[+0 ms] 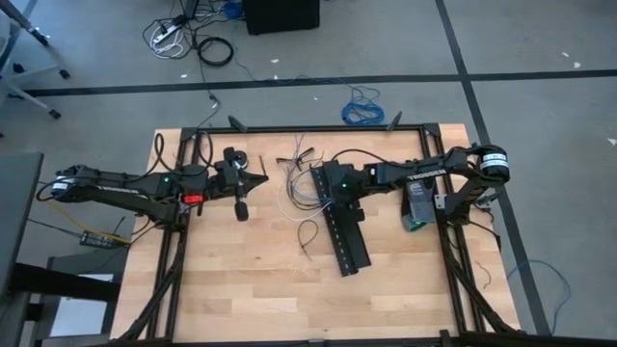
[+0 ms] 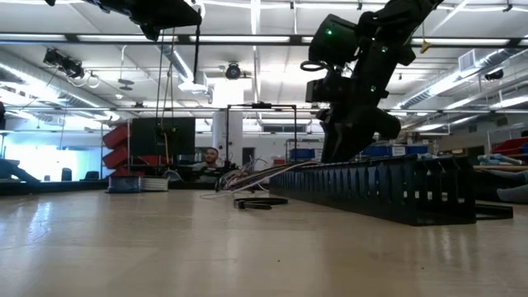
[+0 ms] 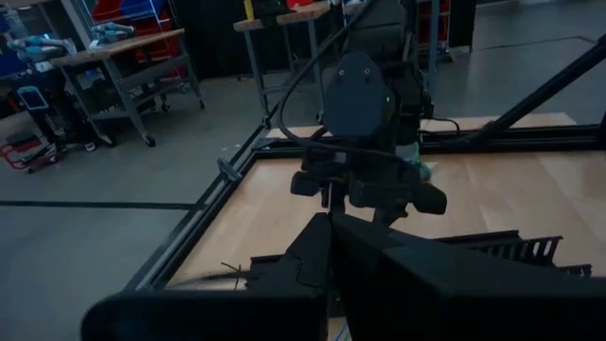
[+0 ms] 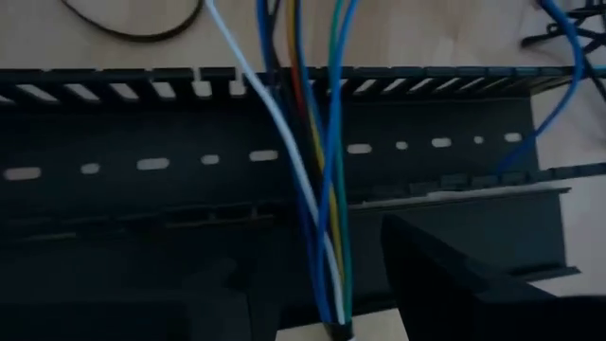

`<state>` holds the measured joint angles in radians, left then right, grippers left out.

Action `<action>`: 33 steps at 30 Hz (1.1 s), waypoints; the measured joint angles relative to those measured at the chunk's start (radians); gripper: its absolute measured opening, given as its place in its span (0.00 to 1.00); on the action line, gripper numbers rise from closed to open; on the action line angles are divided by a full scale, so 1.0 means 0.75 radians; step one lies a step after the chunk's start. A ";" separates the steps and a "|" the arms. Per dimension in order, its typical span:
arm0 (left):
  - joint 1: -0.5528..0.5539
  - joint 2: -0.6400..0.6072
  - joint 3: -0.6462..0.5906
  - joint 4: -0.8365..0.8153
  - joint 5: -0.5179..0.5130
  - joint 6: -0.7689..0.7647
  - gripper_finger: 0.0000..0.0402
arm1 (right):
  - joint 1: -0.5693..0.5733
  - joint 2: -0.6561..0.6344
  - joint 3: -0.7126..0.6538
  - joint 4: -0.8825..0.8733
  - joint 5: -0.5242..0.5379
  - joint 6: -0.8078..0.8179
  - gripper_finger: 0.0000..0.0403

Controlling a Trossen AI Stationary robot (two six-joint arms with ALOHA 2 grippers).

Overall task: Ziptie cables
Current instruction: Wrap the black zip tie on the cable

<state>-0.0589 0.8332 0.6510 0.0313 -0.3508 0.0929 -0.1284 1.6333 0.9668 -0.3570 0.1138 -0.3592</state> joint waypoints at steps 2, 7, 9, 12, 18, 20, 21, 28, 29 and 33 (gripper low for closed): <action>0.000 0.000 0.000 0.000 0.000 0.000 0.00 | 0.000 0.000 0.000 0.005 -0.023 0.000 0.40; 0.000 0.000 0.000 0.001 0.000 -0.001 0.00 | -0.001 0.001 0.000 0.005 -0.028 0.000 0.40; 0.000 0.000 0.000 0.000 0.000 -0.011 0.00 | -0.001 0.001 0.000 0.010 -0.028 0.000 0.40; 0.000 0.000 0.000 0.000 -0.001 -0.025 0.00 | -0.001 0.001 0.000 0.012 -0.029 0.000 0.40; 0.000 0.000 0.000 0.000 -0.001 -0.027 0.00 | -0.001 0.001 0.000 0.005 -0.031 0.013 0.37; 0.000 0.000 0.000 0.000 -0.001 -0.029 0.00 | -0.002 0.001 0.000 0.004 -0.031 0.023 0.34; 0.000 0.000 0.000 0.000 -0.001 -0.030 0.00 | -0.002 0.001 0.000 0.000 -0.031 0.026 0.32; 0.000 0.000 0.000 0.000 -0.001 -0.035 0.00 | -0.004 0.001 0.000 -0.008 -0.029 0.025 0.06; 0.000 0.000 0.000 0.000 -0.001 -0.035 0.00 | -0.005 0.001 0.001 -0.007 -0.029 0.014 0.03; 0.000 0.000 0.000 0.000 -0.001 -0.036 0.00 | -0.002 -0.014 0.001 -0.008 0.071 -0.002 0.01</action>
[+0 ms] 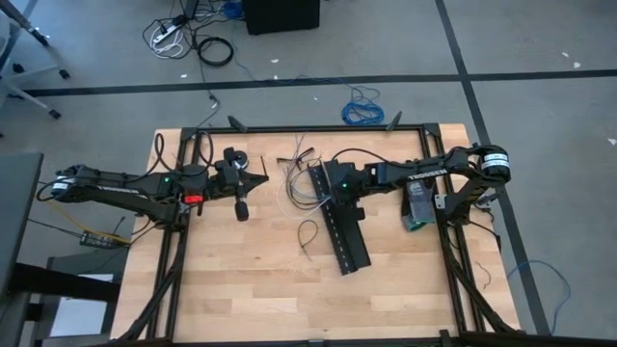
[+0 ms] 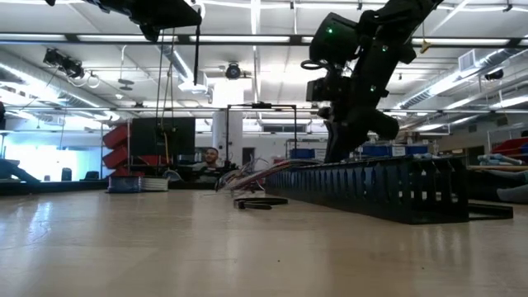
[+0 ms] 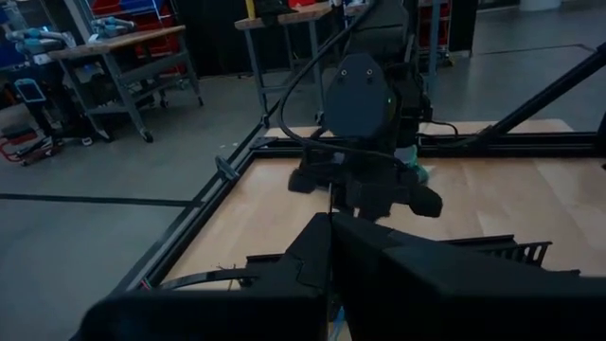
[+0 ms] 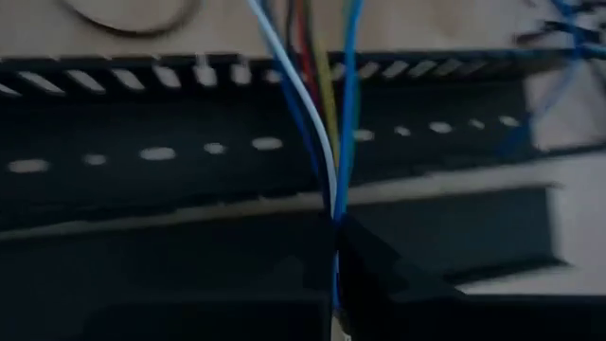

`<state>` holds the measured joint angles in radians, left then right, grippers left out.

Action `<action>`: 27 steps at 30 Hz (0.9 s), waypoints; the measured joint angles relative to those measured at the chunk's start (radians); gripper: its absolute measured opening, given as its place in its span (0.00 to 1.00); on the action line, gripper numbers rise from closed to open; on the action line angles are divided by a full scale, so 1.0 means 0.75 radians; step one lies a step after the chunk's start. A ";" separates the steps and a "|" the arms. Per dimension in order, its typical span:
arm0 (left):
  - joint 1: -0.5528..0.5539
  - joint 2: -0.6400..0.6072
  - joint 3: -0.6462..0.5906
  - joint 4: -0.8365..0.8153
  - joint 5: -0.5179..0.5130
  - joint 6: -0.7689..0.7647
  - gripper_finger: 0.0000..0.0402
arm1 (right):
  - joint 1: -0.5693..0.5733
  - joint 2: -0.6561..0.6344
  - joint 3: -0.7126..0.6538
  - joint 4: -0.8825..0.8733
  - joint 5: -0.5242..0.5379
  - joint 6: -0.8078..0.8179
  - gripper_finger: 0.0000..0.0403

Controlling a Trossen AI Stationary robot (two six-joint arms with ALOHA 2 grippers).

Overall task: Ziptie cables
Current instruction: Wrap the black zip tie on the cable

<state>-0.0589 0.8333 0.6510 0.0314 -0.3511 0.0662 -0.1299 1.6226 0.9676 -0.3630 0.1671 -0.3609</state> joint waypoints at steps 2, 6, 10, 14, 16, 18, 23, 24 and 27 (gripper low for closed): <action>0.000 -0.003 0.000 0.001 0.000 0.000 0.00 | 0.004 -0.038 0.000 0.000 0.034 0.000 0.01; 0.000 -0.007 0.008 -0.007 -0.023 -0.008 0.00 | 0.005 -0.161 0.000 -0.001 0.064 0.020 0.00; 0.000 -0.016 0.029 -0.004 -0.034 -0.008 0.00 | -0.003 -0.348 0.000 0.005 0.171 0.092 0.00; 0.000 -0.028 0.039 -0.005 -0.033 -0.007 0.00 | -0.054 -0.524 0.000 0.002 0.203 0.276 0.00; 0.000 -0.031 0.039 -0.012 -0.033 -0.008 0.00 | -0.081 -0.582 0.000 -0.009 0.206 0.398 0.00; 0.000 -0.031 0.039 -0.016 -0.033 -0.007 0.00 | -0.105 -0.616 0.000 -0.032 0.206 0.500 0.00; 0.000 -0.031 0.040 -0.028 -0.033 -0.008 0.00 | -0.166 -0.645 -0.005 -0.156 0.156 0.917 0.00; -0.001 -0.031 0.040 -0.036 -0.032 -0.015 0.00 | -0.182 -0.644 -0.024 -0.181 0.104 0.996 0.00; -0.004 -0.037 0.040 -0.062 -0.031 -0.023 0.00 | -0.238 -0.655 -0.134 -0.177 -0.044 1.164 0.00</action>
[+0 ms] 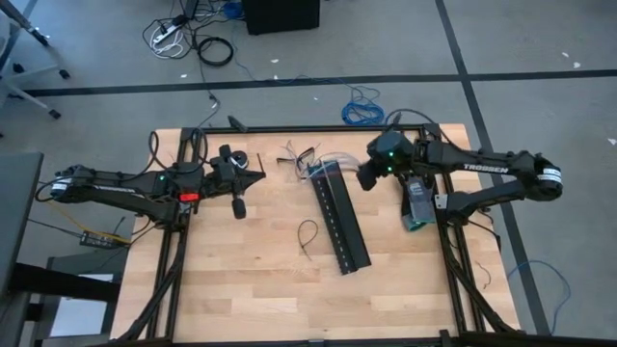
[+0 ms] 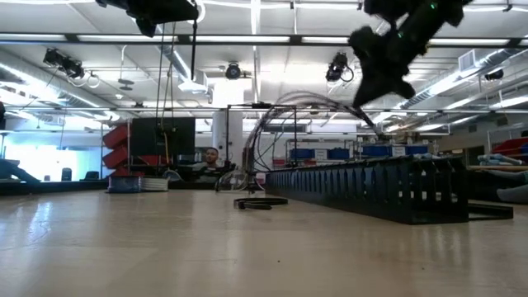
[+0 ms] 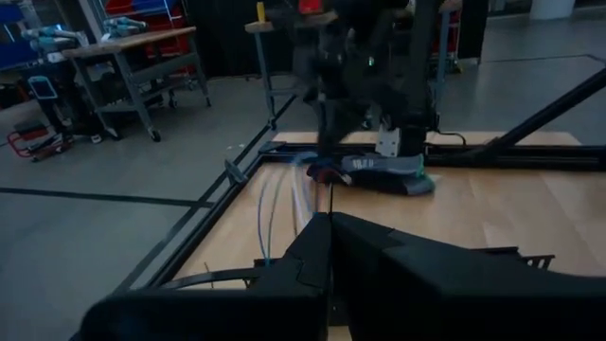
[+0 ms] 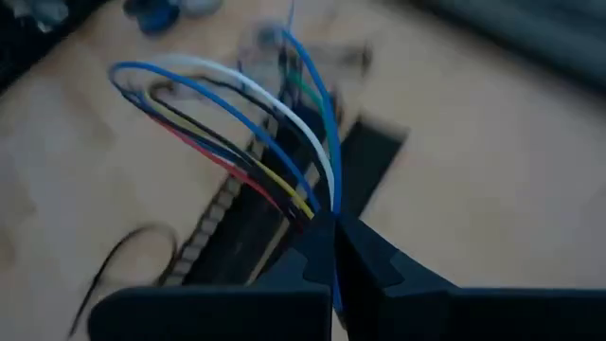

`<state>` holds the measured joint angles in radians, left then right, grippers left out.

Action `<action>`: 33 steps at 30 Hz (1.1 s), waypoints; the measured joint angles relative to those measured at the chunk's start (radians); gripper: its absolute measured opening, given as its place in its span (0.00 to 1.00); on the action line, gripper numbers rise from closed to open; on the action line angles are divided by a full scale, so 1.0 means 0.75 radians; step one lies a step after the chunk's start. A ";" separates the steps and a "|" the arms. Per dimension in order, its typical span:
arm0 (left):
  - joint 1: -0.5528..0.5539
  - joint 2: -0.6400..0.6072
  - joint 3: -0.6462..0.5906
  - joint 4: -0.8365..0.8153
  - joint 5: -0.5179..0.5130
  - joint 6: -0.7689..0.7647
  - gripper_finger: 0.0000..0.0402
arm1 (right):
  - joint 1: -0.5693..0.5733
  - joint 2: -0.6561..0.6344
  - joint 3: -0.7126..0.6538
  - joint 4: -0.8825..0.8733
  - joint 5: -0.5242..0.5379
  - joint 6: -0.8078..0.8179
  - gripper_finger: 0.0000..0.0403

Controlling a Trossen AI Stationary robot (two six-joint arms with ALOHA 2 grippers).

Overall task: Ziptie cables
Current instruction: Wrap the black zip tie on the cable

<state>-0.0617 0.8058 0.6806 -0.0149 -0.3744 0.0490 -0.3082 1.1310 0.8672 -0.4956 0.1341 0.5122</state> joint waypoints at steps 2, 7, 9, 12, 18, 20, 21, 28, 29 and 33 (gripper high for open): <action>-0.003 -0.005 0.000 -0.005 0.000 0.000 0.00 | -0.067 -0.045 -0.100 0.091 -0.016 0.016 0.00; -0.025 -0.021 0.000 -0.010 0.001 0.000 0.00 | -0.344 -0.191 -0.450 1.016 -0.272 0.123 0.00; -0.027 -0.025 0.000 -0.005 0.002 -0.001 0.00 | -0.451 -0.208 -0.562 1.392 -0.371 0.204 0.00; -0.027 -0.035 0.000 -0.007 0.002 -0.002 0.00 | -0.567 -0.221 -0.684 1.792 -0.384 0.282 0.00; -0.027 -0.041 0.000 -0.018 0.002 -0.016 0.00 | -0.727 -0.293 -0.793 1.704 -0.420 0.428 0.00; -0.026 -0.041 0.000 -0.021 0.001 -0.016 0.00 | -0.713 -0.327 -0.805 1.566 -0.485 0.478 0.00; -0.025 -0.041 0.000 -0.017 0.001 -0.016 0.00 | -0.691 -0.340 -0.805 1.529 -0.506 0.492 0.00; -0.023 -0.041 0.000 0.030 -0.013 0.032 0.00 | -0.437 -0.377 -0.758 1.276 -0.621 0.540 0.00; -0.023 -0.041 0.000 0.037 -0.016 0.035 0.00 | -0.398 -0.373 -0.744 1.197 -0.643 0.533 0.00; -0.022 -0.041 0.000 0.069 -0.027 0.066 0.00 | -0.252 -0.337 -0.706 0.891 -0.673 0.463 0.00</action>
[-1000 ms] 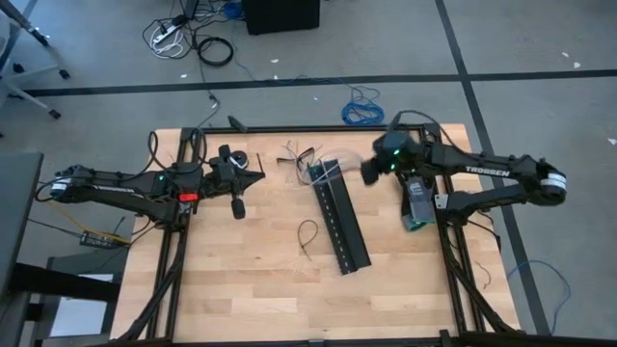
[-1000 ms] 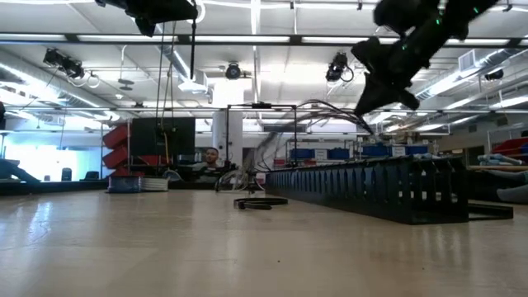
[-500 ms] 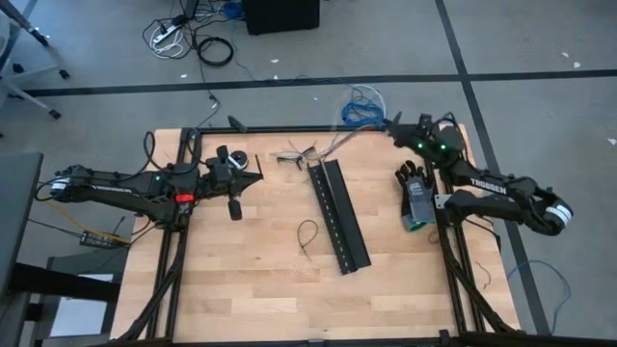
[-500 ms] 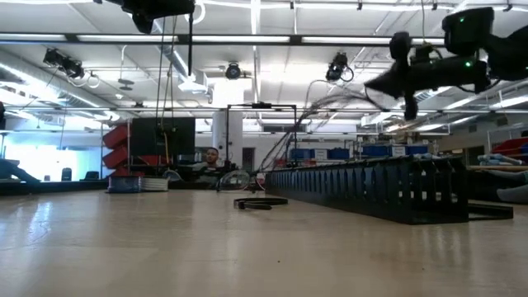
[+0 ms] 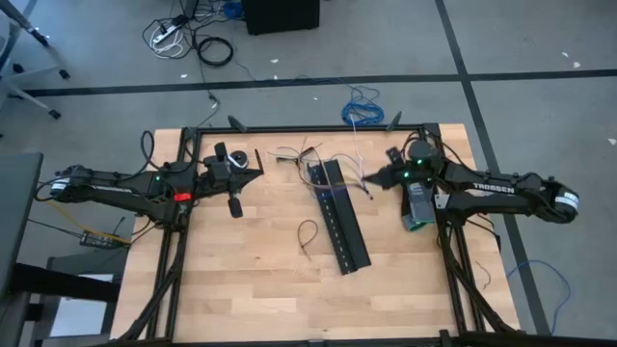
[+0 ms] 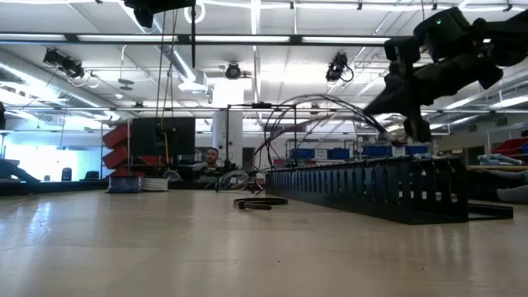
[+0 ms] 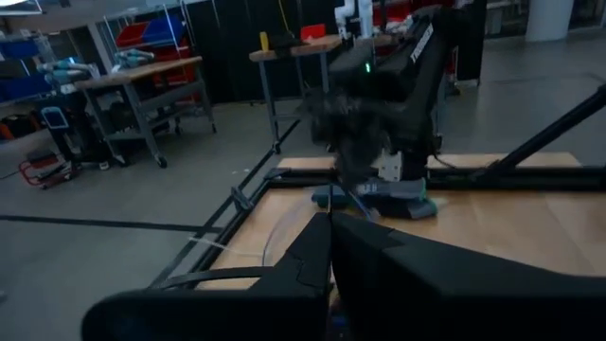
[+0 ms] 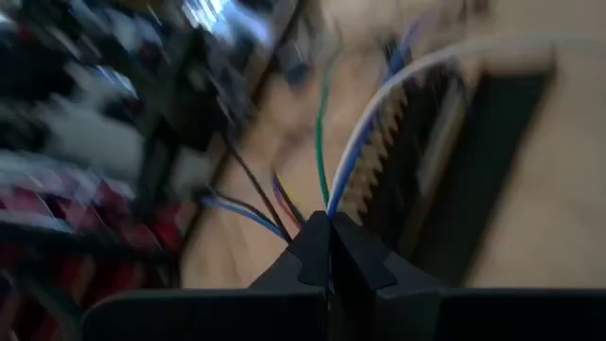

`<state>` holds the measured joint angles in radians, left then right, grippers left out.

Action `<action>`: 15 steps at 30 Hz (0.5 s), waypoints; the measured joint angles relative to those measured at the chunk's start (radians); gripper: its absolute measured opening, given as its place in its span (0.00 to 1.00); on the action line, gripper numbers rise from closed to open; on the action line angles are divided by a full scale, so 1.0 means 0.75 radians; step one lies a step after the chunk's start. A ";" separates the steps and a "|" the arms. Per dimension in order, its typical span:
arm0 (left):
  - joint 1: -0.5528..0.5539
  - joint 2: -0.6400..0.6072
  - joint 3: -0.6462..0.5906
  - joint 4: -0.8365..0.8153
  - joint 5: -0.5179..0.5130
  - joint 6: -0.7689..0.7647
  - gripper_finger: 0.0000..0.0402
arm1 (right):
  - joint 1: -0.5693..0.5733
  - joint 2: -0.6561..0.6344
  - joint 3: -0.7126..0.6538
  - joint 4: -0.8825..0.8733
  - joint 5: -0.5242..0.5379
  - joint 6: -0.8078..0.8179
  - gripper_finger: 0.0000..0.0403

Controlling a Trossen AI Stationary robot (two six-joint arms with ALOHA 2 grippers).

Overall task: Ziptie cables
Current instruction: Wrap the black zip tie on the cable

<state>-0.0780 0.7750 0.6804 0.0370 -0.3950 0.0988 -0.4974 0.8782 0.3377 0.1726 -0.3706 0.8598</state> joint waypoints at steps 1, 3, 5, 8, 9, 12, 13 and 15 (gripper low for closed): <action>0.000 0.000 0.000 0.005 0.000 0.002 0.00 | 0.028 0.019 0.005 -0.034 0.000 -0.024 0.00; 0.001 0.001 0.000 0.007 0.000 0.009 0.00 | 0.067 0.053 0.007 -0.077 -0.002 -0.076 0.00; 0.001 0.001 0.000 0.012 0.000 0.009 0.00 | 0.087 0.098 0.007 -0.102 -0.016 -0.104 0.00; 0.000 0.001 0.000 0.004 0.001 0.005 0.00 | 0.106 0.172 0.008 -0.120 -0.103 -0.134 0.00; 0.001 0.001 0.000 -0.002 0.001 0.004 0.00 | 0.114 0.199 0.008 -0.100 -0.117 -0.137 0.00; 0.000 0.001 0.000 -0.005 0.001 -0.002 0.00 | 0.129 0.265 0.008 0.019 -0.127 -0.150 0.01; 0.000 0.001 0.000 -0.004 0.001 -0.004 0.00 | 0.134 0.285 0.008 0.068 -0.129 -0.169 0.02; 0.001 0.001 0.000 -0.006 0.002 -0.005 0.00 | 0.140 0.314 0.008 0.129 -0.135 -0.239 0.04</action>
<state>-0.0776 0.7757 0.6804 0.0327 -0.3939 0.0948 -0.3927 1.1137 0.3439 0.2693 -0.4716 0.6808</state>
